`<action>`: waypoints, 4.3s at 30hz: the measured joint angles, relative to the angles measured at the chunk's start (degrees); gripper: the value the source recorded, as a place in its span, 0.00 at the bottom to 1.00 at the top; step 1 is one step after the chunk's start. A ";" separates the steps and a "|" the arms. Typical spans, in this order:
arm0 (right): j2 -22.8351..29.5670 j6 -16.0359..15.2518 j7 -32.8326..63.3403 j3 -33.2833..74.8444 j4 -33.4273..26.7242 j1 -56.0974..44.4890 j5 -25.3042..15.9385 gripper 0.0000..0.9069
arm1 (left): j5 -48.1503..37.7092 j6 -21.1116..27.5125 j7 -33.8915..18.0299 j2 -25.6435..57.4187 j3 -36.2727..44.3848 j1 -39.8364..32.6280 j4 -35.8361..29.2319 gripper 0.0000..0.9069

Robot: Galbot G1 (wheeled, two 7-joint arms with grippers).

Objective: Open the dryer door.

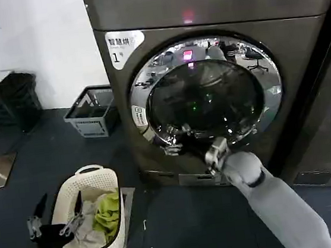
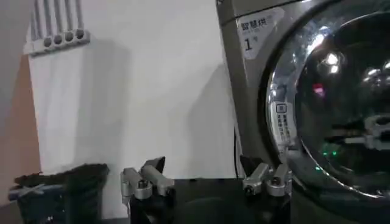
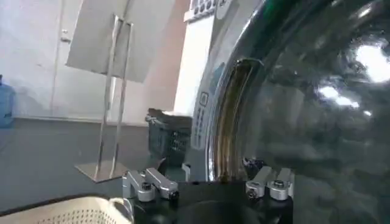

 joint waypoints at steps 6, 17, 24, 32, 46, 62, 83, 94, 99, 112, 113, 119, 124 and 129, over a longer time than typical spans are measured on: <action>2.16 -0.20 0.18 -1.71 -2.31 2.08 -0.32 1.00 | -0.02 0.11 0.02 0.17 0.40 -0.01 -0.08 1.00; 5.95 -1.14 -0.76 -3.21 -7.24 5.89 2.12 1.00 | -0.23 0.26 0.25 0.37 0.35 0.26 -0.50 1.00; 7.88 -0.87 -6.24 -3.24 -10.50 7.93 3.67 1.00 | -0.94 0.69 0.38 0.47 0.16 0.11 -0.73 1.00; 6.99 -0.89 -11.69 -2.10 -10.04 7.23 4.44 1.00 | 1.73 3.73 -1.96 1.58 0.59 -0.51 -1.43 1.00; 0.98 -5.24 -29.29 3.57 -0.07 -0.23 6.25 1.00 | -10.35 3.13 2.93 8.78 -3.82 -6.83 5.71 1.00; -6.91 -3.76 -49.46 18.57 13.94 -17.50 6.05 1.00 | -13.58 0.37 7.51 23.82 1.09 -19.29 18.28 1.00; 3.16 6.51 -49.21 67.64 24.29 -50.50 7.79 1.00 | -23.53 1.09 14.32 36.27 34.57 -50.35 34.41 1.00; 5.93 -0.13 -3.21 79.94 26.86 -55.50 3.32 1.00 | -33.17 -0.39 19.75 39.52 54.13 -63.34 32.89 1.00; 5.39 -0.99 7.86 85.79 26.87 -56.74 -1.55 1.00 | -35.29 -0.30 18.94 40.15 63.40 -67.92 31.09 1.00; 1.31 -3.93 16.81 104.80 23.72 -56.56 -7.00 1.00 | -42.71 -3.95 17.66 32.85 81.76 -82.31 34.57 1.00; 1.08 -4.27 17.17 106.12 23.60 -56.56 -7.16 1.00 | -42.79 -4.13 17.63 31.83 82.74 -83.48 35.08 1.00; -0.25 -4.09 18.12 113.05 22.92 -57.36 -6.95 1.00 | -43.06 -4.16 17.07 25.91 88.41 -89.25 38.48 1.00; -2.04 -5.27 19.23 117.98 21.69 -57.47 -2.40 1.00 | -43.40 -3.96 16.17 22.05 92.02 -92.01 40.91 1.00; -3.16 -6.97 18.05 122.03 21.01 -58.68 1.52 1.00 | -44.81 -3.79 14.56 18.62 94.86 -94.33 43.48 1.00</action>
